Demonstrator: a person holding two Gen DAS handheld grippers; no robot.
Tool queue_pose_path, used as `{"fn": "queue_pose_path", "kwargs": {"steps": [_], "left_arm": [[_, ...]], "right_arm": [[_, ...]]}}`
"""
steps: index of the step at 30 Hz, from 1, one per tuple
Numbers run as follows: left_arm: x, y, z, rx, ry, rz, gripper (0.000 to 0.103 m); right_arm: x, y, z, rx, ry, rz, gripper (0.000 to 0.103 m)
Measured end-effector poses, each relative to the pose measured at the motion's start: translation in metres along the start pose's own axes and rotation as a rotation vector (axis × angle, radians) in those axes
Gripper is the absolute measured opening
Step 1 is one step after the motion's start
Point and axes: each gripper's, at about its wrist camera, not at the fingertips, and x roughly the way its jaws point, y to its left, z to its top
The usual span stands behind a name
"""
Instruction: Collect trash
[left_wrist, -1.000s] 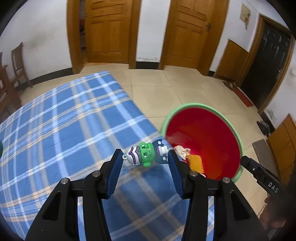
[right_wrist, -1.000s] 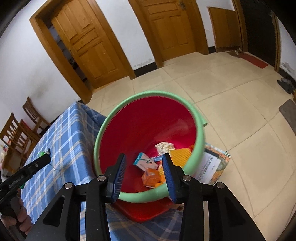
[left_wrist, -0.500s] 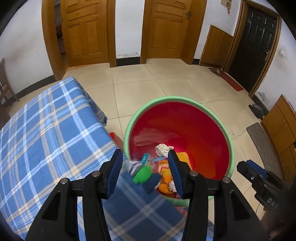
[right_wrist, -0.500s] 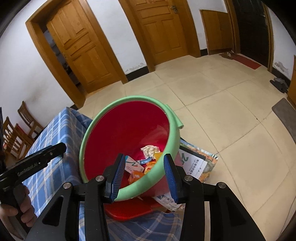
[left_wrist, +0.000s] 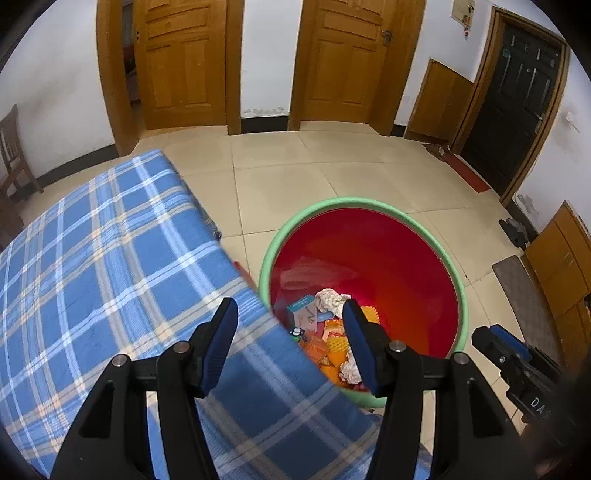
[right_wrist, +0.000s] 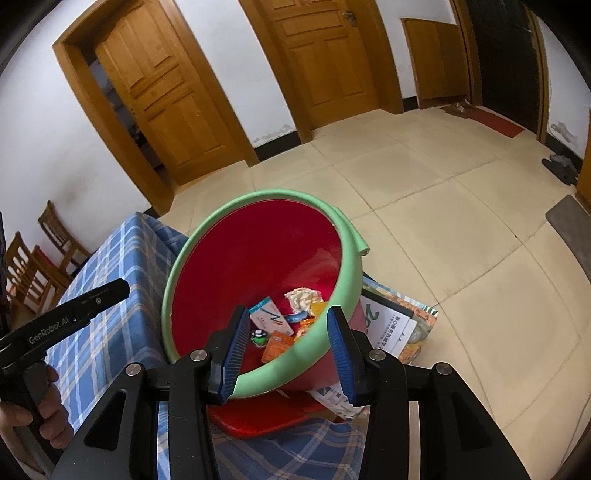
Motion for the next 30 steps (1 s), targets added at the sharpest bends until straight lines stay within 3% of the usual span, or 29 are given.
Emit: {"fn": "queue_pose_path", "kwargs": {"steps": [5, 9, 17, 20, 30], "left_arm": [[-0.012, 0.013, -0.008, -0.029, -0.003, 0.028, 0.059], [-0.026, 0.027, -0.016, -0.056, -0.017, 0.058, 0.067], [-0.053, 0.060, -0.037, -0.122, -0.040, 0.112, 0.070], [-0.065, 0.071, -0.044, -0.149, -0.054, 0.135, 0.077], [-0.101, 0.099, -0.065, -0.212, -0.108, 0.216, 0.082]], "right_arm": [[-0.007, 0.015, -0.003, -0.026, -0.007, 0.018, 0.051], [-0.015, 0.030, -0.006, -0.055, -0.014, 0.036, 0.055], [-0.025, 0.061, -0.015, -0.110, -0.019, 0.063, 0.072], [-0.029, 0.072, -0.019, -0.126, -0.025, 0.073, 0.078], [-0.040, 0.112, -0.037, -0.209, -0.040, 0.070, 0.083]]}}
